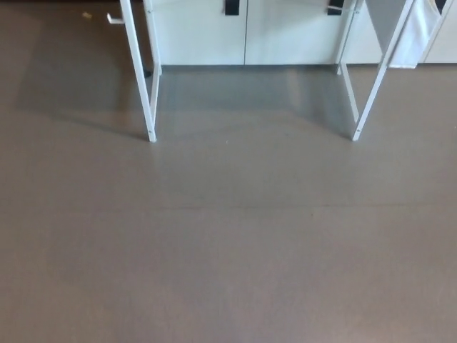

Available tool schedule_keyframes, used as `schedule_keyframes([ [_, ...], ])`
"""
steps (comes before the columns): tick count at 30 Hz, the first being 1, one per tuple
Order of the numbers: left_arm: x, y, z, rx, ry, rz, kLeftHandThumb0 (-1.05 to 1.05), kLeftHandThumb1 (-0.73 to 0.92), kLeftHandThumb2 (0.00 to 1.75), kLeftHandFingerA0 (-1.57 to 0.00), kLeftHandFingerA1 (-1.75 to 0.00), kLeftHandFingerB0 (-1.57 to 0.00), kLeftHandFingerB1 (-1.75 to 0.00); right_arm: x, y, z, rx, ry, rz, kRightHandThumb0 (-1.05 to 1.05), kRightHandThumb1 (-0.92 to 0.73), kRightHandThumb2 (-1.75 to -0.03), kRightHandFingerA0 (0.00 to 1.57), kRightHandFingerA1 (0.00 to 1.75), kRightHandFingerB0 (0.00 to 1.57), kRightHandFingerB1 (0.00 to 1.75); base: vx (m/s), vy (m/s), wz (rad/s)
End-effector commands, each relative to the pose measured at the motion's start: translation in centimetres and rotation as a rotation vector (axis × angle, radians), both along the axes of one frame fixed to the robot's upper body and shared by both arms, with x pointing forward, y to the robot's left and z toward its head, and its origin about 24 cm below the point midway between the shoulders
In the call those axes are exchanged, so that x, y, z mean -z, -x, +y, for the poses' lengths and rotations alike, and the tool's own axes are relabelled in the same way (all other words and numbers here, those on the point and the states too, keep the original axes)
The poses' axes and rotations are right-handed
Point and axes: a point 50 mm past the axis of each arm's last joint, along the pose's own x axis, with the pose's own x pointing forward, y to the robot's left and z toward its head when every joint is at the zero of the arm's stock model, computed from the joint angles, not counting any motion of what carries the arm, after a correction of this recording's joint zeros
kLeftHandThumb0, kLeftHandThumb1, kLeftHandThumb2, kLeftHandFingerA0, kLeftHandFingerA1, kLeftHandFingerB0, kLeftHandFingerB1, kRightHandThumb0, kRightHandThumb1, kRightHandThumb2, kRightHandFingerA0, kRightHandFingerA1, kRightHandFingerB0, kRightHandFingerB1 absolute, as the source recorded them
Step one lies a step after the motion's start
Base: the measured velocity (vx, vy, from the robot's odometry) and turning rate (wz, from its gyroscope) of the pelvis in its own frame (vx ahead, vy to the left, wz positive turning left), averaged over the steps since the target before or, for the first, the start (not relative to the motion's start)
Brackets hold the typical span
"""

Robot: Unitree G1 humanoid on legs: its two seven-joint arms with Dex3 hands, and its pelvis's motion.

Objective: The robot walk towards a table in front and then clicks the light switch button using the right hand's index finger

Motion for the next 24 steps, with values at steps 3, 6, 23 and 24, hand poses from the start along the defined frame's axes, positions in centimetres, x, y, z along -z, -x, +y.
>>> schedule_keyframes([
  [3,-0.14,0.20,0.15,0.027,-0.009,-0.011,-0.24,0.44,0.91,-0.32,-0.61,-0.19,-0.53,0.34,0.17,-0.58,0.000,0.023,0.031,-0.43,-0.69,-0.61,0.45,0.41,0.31,0.34,0.18,0.095,0.06],
  [6,-0.11,0.20,0.16,0.024,-0.006,-0.012,-0.24,0.43,0.91,-0.33,-0.62,-0.21,-0.54,0.47,0.17,-0.73,-0.016,0.037,0.035,-0.44,-0.69,-0.61,0.43,0.40,0.31,0.34,0.22,0.018,0.11],
  [23,0.17,0.26,0.11,0.032,-0.026,0.006,-0.23,0.44,0.91,-0.42,-0.65,-0.23,-0.54,0.61,0.16,-0.61,-0.038,0.061,0.056,-0.41,-0.70,-0.61,0.45,0.40,0.35,0.35,0.23,-0.059,0.02],
  [24,0.22,0.27,0.13,0.029,-0.024,0.008,-0.24,0.43,0.91,-0.43,-0.66,-0.23,-0.54,0.51,0.15,-0.56,-0.047,0.064,0.055,-0.43,-0.70,-0.61,0.44,0.41,0.34,0.36,0.39,0.134,-0.10],
])
